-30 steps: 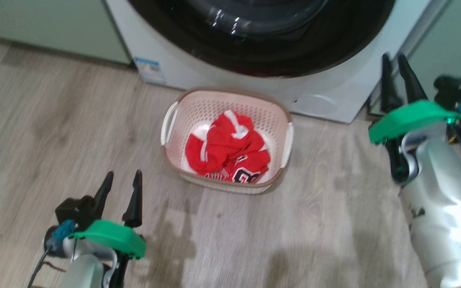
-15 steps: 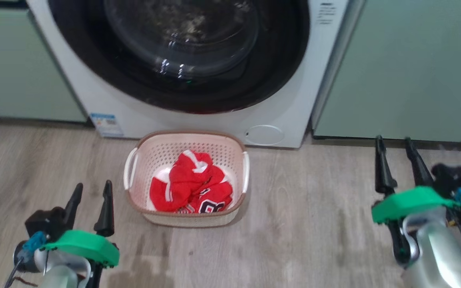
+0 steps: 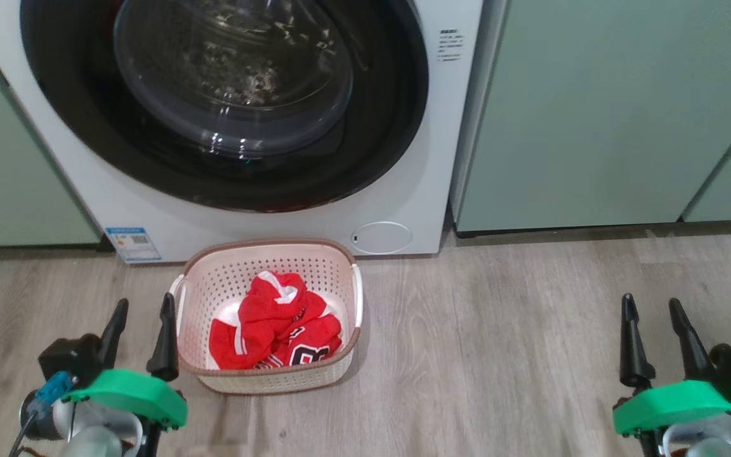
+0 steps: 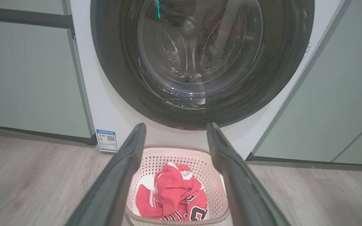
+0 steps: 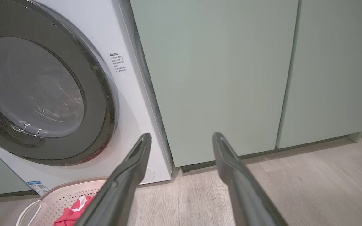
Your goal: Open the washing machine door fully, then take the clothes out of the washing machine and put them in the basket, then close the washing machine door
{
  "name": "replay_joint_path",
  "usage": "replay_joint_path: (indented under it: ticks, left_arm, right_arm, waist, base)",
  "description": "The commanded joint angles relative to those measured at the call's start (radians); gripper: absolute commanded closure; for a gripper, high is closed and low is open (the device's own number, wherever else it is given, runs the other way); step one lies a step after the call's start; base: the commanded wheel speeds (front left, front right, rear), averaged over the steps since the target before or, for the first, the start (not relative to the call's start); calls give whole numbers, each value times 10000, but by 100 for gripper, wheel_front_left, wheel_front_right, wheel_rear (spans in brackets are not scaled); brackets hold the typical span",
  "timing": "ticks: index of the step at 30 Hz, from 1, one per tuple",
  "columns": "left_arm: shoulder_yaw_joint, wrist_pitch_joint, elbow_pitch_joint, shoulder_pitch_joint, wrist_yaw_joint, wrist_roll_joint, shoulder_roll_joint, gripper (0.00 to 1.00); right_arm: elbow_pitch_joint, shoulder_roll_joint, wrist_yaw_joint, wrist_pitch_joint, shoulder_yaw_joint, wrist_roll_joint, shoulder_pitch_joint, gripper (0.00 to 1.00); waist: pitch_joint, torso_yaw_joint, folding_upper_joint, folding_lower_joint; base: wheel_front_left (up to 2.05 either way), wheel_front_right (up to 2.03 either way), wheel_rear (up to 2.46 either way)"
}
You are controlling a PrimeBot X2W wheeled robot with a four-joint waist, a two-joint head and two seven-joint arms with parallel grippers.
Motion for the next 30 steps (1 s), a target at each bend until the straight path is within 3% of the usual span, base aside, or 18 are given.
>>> replay_joint_path:
  ticks: [1,30]
  left_arm:
    - [367,-67,-256,-409,11,66,175,0]
    - [41,-67,73,-335,11,-135,335,0]
  right_arm:
    - [-449,-8,-9,-65,148,10,-105,0]
    - [-925,-5,-9,-65,-235,-12,414,0]
  waist:
    - [-78,-134,-1,0]
    - [-230,-317,-1,0]
  base:
    - [0,0,0]
    - [0,0,0]
